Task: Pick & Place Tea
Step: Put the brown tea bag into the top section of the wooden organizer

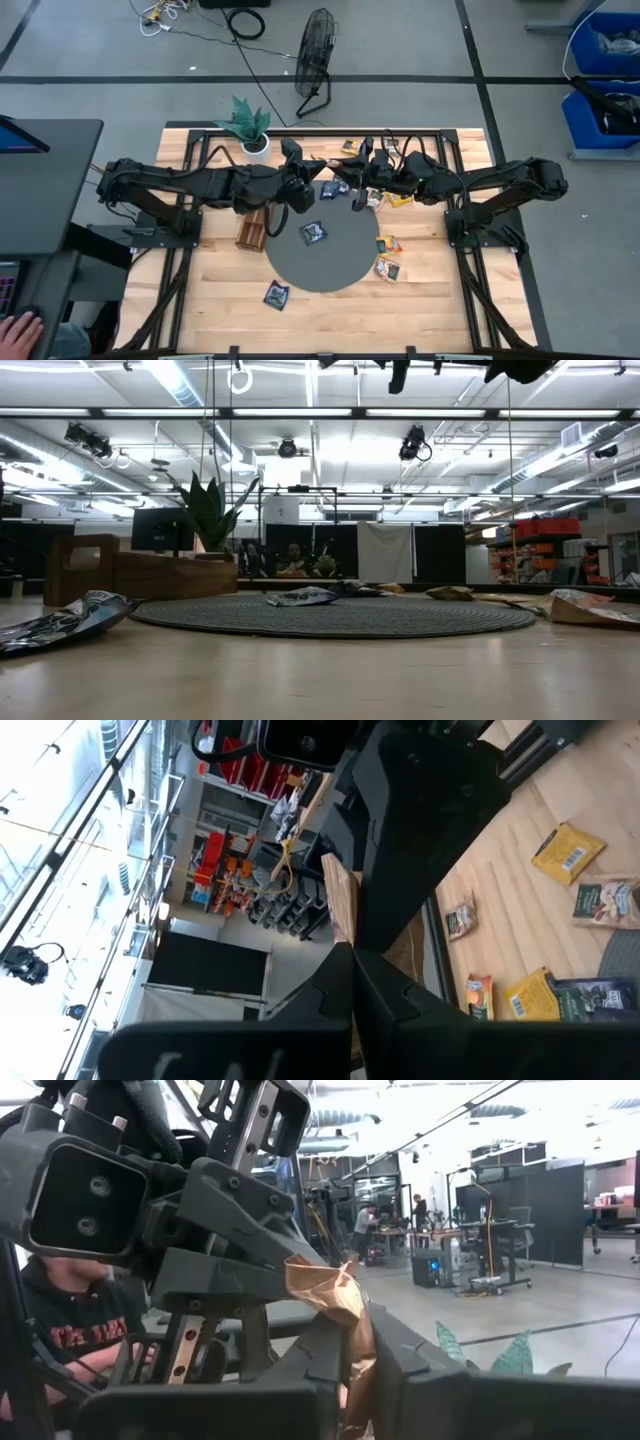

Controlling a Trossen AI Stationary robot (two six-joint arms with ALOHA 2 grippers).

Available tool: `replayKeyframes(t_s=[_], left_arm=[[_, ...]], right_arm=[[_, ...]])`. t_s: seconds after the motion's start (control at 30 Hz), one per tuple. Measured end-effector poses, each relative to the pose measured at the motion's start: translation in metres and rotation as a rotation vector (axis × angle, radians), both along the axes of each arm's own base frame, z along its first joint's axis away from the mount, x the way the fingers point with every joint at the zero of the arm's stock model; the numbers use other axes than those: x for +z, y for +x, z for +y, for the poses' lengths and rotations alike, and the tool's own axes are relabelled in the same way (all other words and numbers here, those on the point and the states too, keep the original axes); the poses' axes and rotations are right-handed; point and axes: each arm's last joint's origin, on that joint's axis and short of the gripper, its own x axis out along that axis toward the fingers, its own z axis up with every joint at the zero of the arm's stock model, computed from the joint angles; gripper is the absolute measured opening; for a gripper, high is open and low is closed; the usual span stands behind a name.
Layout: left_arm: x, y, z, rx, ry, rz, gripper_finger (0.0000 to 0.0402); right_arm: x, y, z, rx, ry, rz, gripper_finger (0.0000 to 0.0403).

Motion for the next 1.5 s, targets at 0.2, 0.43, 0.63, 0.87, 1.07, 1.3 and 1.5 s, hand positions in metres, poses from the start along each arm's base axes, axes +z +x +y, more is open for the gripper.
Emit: replayKeyframes(t_s=[0.2,0.43,0.63,0.87,1.07,1.3,1.5], left_arm=[[0.001,0.000,-0.003,0.032,0.005,-0.015,0.0008],[0.009,-0.008,-0.008,0.211,0.011,-0.102,0.0026],[0.027,-0.020,-0.007,0.431,-0.254,-0.499,0.0026],[0.068,-0.064,0.007,0.287,-0.870,-1.086,0.0017],[0.075,-0.083,0.026,0.050,-1.391,-1.143,0.0005],[0.048,-0.087,0.049,0.245,-1.963,-0.956,0.0008],[0.031,-0.068,0.061,0.360,-2.154,-0.874,0.0014]], right_arm=[[0.001,0.000,0.000,-0.003,-0.033,0.005,0.0020],[0.005,-0.005,-0.002,-0.039,-0.094,0.009,0.0016],[0.016,-0.015,-0.002,-0.047,-0.203,-0.004,0.0016],[0.026,-0.020,0.000,-0.015,-0.435,0.114,0.0016],[0.039,-0.017,0.001,-0.029,-0.649,0.237,0.0016],[0.048,-0.016,0.004,-0.036,-0.895,0.312,0.0016],[0.046,-0.016,0.013,-0.025,-1.056,0.325,0.0016]])
